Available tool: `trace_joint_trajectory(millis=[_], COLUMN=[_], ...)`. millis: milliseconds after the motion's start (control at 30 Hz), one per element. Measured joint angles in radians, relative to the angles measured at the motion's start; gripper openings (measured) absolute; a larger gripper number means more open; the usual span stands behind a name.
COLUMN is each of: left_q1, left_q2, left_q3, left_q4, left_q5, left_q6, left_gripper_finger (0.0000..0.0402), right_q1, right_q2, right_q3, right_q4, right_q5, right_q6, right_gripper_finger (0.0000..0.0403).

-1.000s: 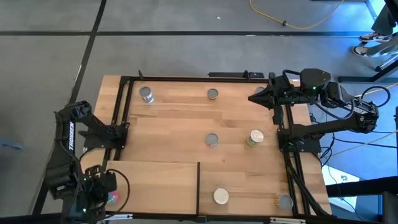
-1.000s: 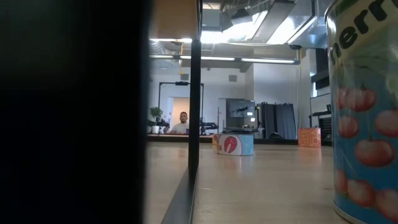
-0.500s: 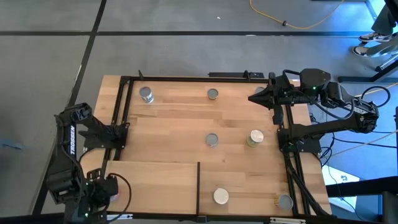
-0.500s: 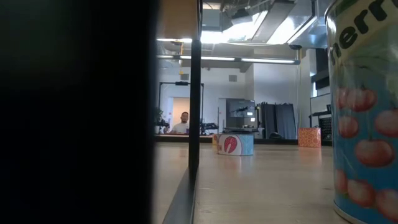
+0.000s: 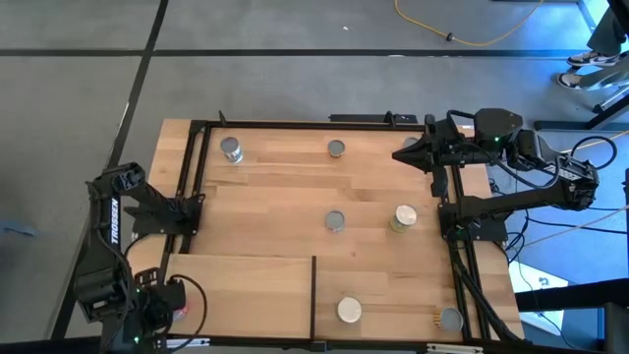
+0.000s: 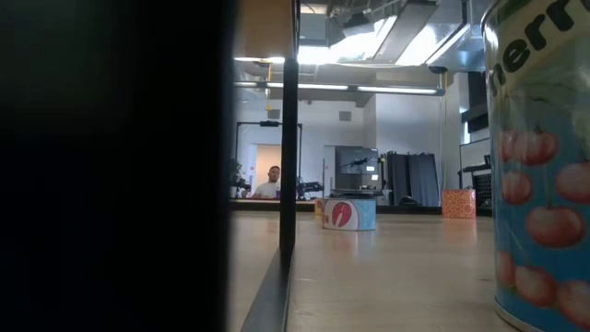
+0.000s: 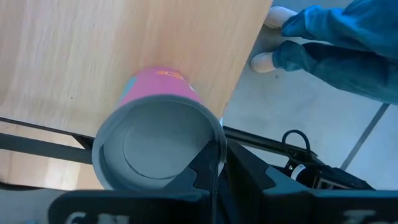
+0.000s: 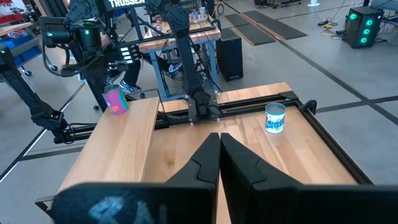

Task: Pick and place cans onto a shelf
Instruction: Put the canned chicken soup on the shelf, then put the canned mixed fruits on the shelf

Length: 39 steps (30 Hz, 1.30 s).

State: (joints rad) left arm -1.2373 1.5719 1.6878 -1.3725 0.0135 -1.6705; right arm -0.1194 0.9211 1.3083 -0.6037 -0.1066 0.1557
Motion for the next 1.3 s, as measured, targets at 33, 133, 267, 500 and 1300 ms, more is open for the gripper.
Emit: trace_joint_trajectory(millis=[33,133,267,500,1300], left_q1=[0.0,0.0,0.0,0.011,0.148], left_q2=[0.0,-0.003,-0.003,-0.003,-0.172], left_q3=[0.0,0.0,0.0,0.074,0.268], left_q4=[0.0,0.001,0.001,-0.017,-0.199], left_q5=[0.0,-0.001,-0.002,-0.062,-0.933], left_q6=[-0.001,-0.003,-0.003,0.004,0.333], left_gripper_finger=[0.0027,0.0027,0.0028,0.0028,0.0022], right_q1=[0.0,0.0,0.0,0.0,0.001], right_q2=[0.0,0.0,0.0,0.0,0.029], right_q3=[0.0,0.0,0.0,0.0,0.0], right_q4=[0.0,0.0,0.0,0.0,0.046], right_q5=[0.0,0.0,0.0,-0.001,0.0], right_q6=[0.0,0.0,0.0,0.0,-0.009], right_gripper_finger=[0.0016,0.0016,0.0016,0.0016,0.0016])
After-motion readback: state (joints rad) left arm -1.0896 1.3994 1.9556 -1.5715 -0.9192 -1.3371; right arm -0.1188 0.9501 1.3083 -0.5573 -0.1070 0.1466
